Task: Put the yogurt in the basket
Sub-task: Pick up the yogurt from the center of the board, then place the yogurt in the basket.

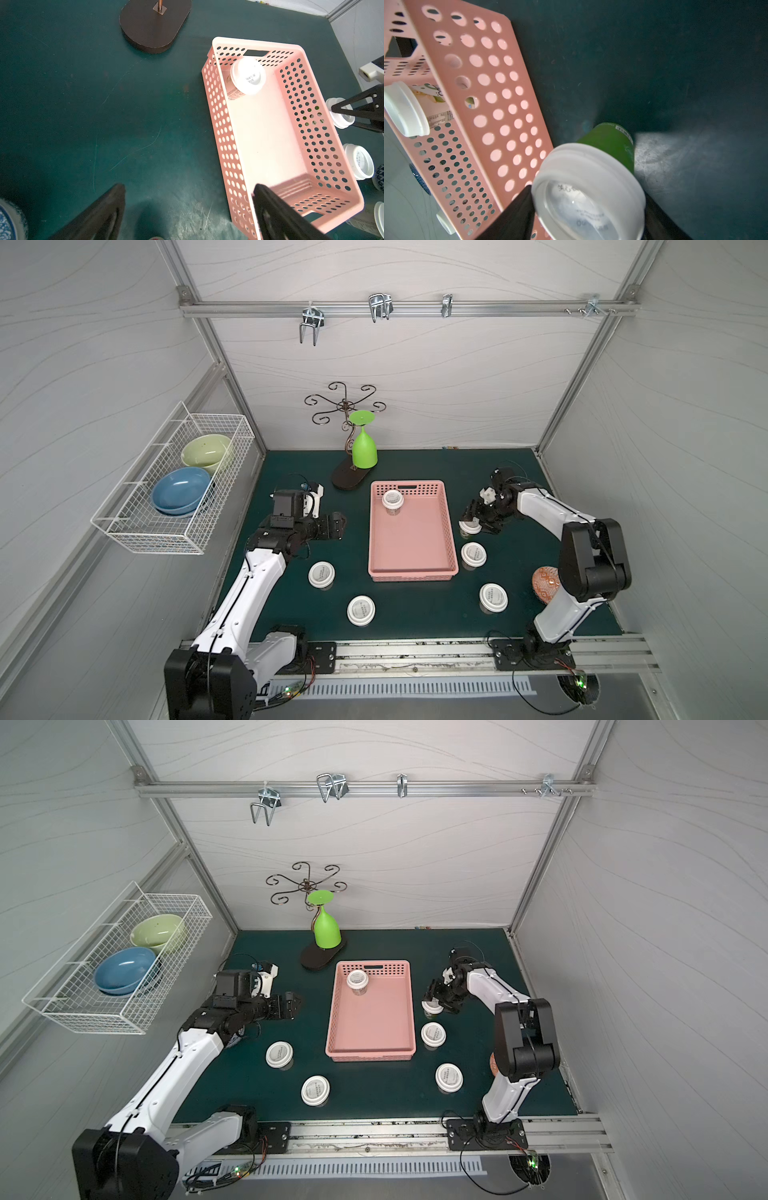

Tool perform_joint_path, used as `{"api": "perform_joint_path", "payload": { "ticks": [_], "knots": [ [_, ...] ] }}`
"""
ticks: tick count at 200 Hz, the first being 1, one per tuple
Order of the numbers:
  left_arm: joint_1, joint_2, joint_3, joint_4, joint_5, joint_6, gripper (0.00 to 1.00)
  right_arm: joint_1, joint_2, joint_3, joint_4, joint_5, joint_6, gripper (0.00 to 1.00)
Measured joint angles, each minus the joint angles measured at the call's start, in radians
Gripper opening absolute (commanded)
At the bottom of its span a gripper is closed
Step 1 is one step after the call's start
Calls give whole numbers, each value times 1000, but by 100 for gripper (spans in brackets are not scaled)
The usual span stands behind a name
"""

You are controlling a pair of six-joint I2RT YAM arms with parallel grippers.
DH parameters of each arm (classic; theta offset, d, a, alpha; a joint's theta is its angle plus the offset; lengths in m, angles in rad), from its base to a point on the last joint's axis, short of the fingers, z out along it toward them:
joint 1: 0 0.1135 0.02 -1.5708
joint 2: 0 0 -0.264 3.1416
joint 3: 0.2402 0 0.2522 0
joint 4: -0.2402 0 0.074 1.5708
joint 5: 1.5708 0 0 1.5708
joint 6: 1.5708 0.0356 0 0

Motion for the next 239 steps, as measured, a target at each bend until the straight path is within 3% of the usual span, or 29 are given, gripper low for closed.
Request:
{"api": "perform_joint_path", "payload": {
  "ticks": [84, 135, 162, 194, 239],
  "knots": [
    [4, -2, -2, 3, 0, 0, 99, 0, -92, 31, -75, 23, -16, 70],
    [8, -7, -6, 3, 0, 1, 99, 14, -146, 193, -175, 27, -19, 70],
    [13, -7, -6, 3, 0, 1, 99, 76, -142, 312, -219, 29, -10, 71],
    [17, -7, -7, 3, 0, 1, 99, 188, -79, 447, -230, 26, 7, 71],
    [24, -8, -8, 3, 0, 1, 99, 269, 131, 563, -225, 18, 25, 71]
  ]
}}
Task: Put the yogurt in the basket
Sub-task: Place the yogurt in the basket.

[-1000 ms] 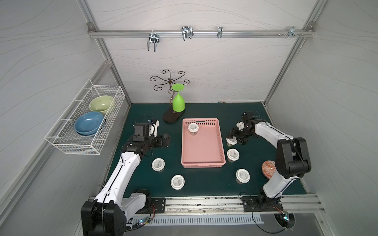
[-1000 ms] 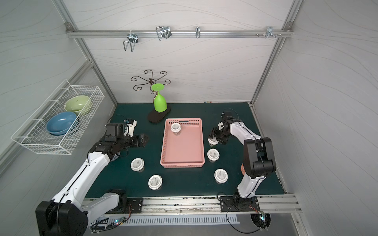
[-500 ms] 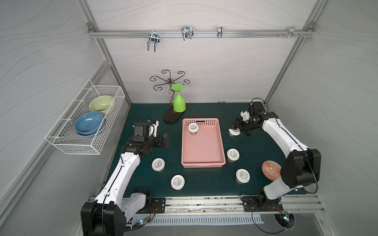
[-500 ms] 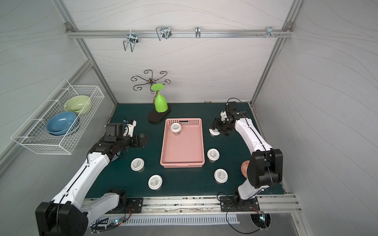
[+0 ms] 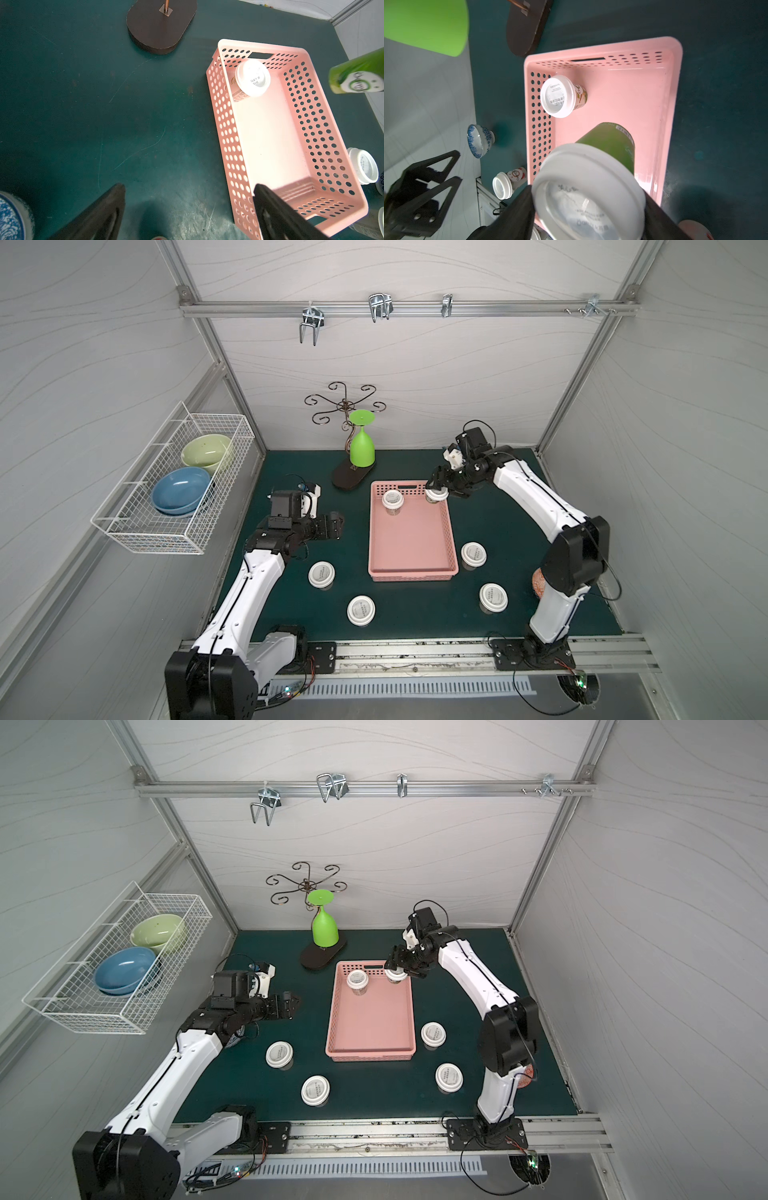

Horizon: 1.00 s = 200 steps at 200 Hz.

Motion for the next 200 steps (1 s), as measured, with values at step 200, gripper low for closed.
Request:
{"api": "perform_joint_path", "payload": {
  "ticks": [200],
  "knots": [
    [8, 0, -1, 8, 0, 0, 99, 27, 394, 196, 29, -35, 21, 90]
  ]
}}
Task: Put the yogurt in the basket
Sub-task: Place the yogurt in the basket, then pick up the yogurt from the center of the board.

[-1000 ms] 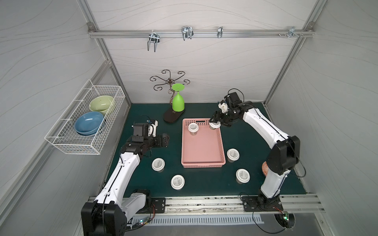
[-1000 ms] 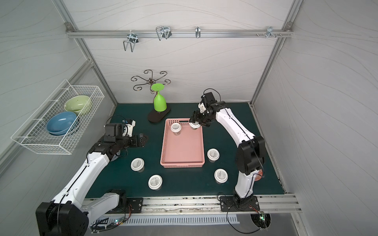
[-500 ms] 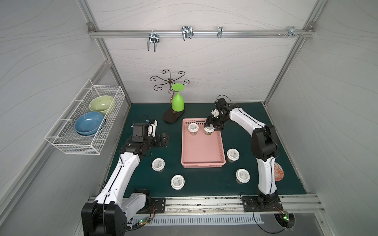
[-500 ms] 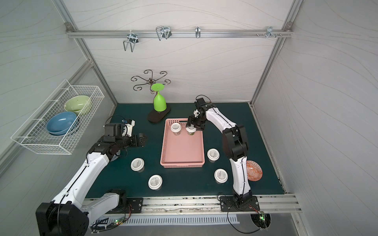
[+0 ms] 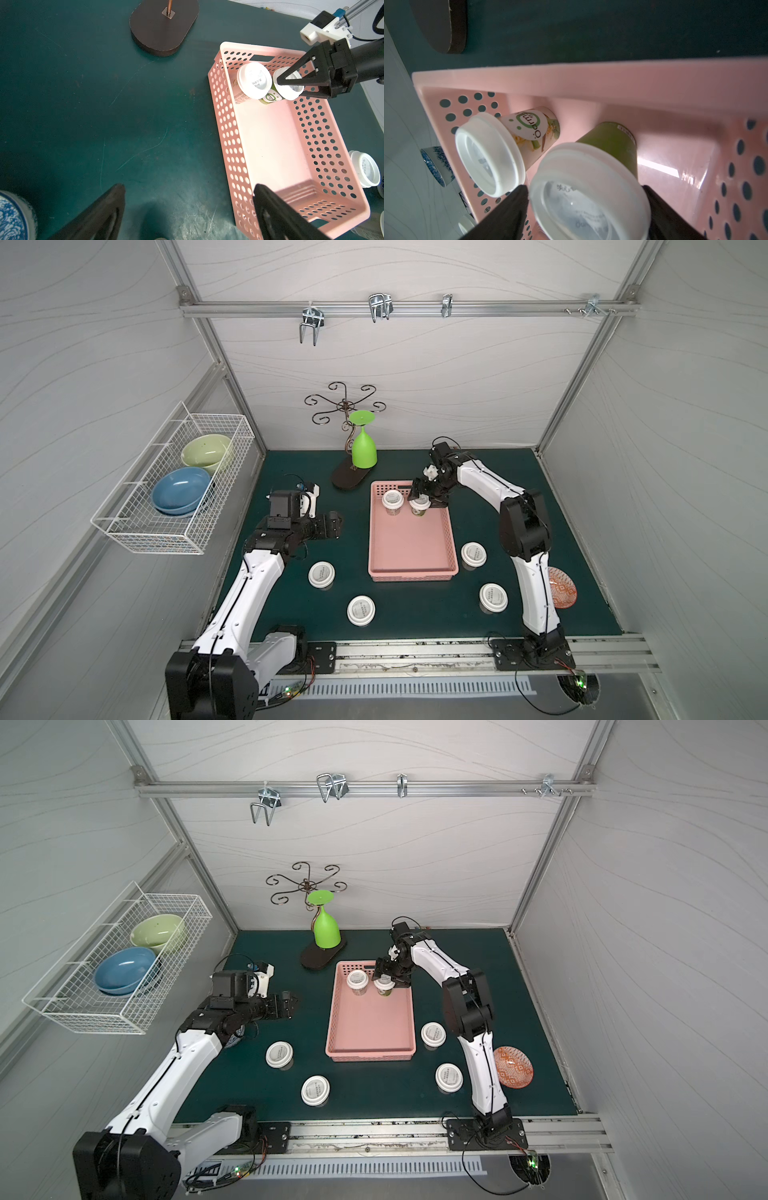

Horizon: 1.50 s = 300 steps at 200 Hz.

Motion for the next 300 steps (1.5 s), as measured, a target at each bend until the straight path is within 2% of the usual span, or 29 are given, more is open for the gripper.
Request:
{"api": "perform_joint_path", "payload": {
  "ticks": [49, 85, 137, 197, 270, 300],
  "knots": [
    [0, -2, 0, -2, -11, 13, 99, 0, -64, -11, -14, 13, -3, 94],
    [0, -9, 19, -32, -15, 62, 99, 0, -235, -103, -17, 43, -18, 99],
    [0, -24, 72, -121, -5, 150, 99, -31, -481, -257, -16, 76, -35, 99],
    [0, -25, 132, -333, 54, 308, 99, -97, -699, -381, -25, 136, -98, 99],
    [0, -27, 163, -616, 56, 506, 99, -251, -974, -581, -3, 188, -212, 99],
    [1, -23, 163, -686, 32, 552, 99, -272, -1064, -682, 35, 223, -248, 99]
  ]
}}
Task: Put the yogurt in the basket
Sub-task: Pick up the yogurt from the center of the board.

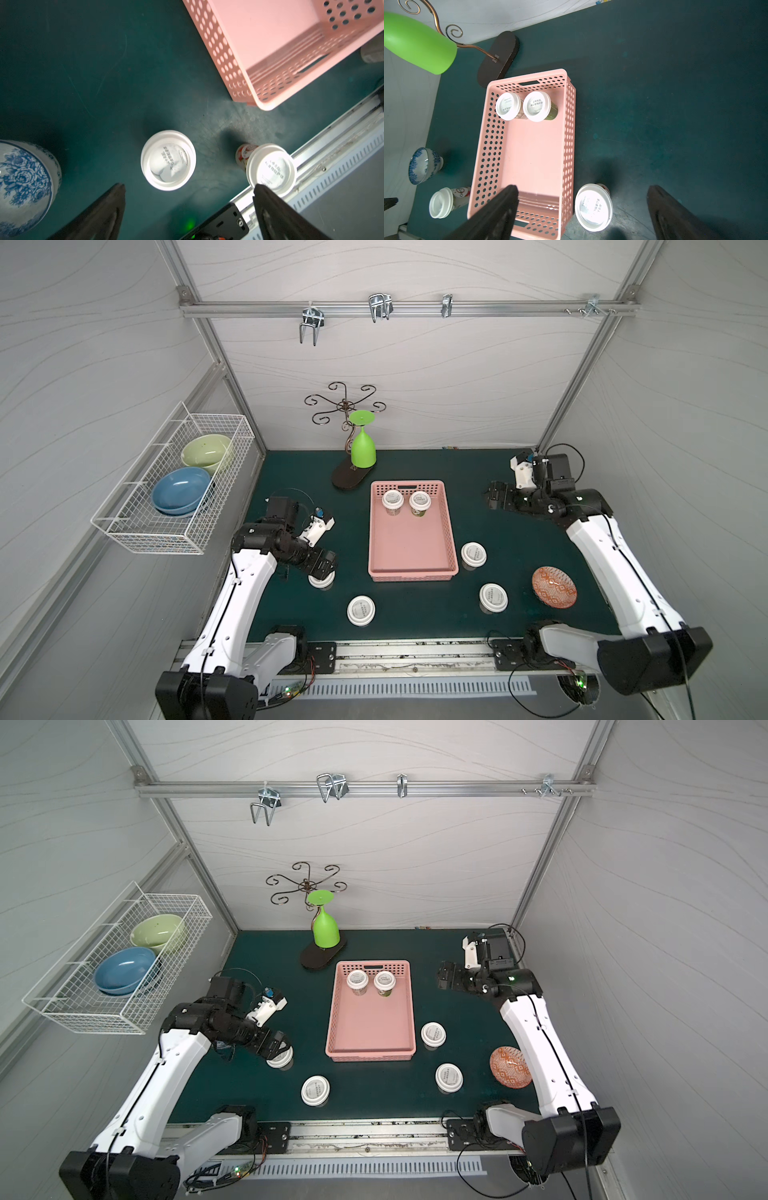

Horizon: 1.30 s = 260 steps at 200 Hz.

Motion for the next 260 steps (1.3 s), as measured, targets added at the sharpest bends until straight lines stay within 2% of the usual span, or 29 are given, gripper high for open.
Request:
{"api": "perform_joint_path", "payload": {
  "ticks": [56, 99, 136, 211, 260],
  "knots": [
    [51, 80, 13, -72, -12, 49, 99, 16, -113, -159, 98, 68, -53, 99],
    [90, 167, 11, -66, -22, 55, 100, 108, -212, -239, 156, 167, -119, 99],
    [124, 188, 1, -51, -25, 63, 99, 164, -294, -299, 200, 247, -170, 99],
    [134, 219, -10, -23, 30, 70, 99, 172, -392, -416, 282, 292, -188, 99],
    [134, 290, -19, 0, 74, 70, 99, 175, -420, -444, 309, 314, -202, 99]
  ]
}}
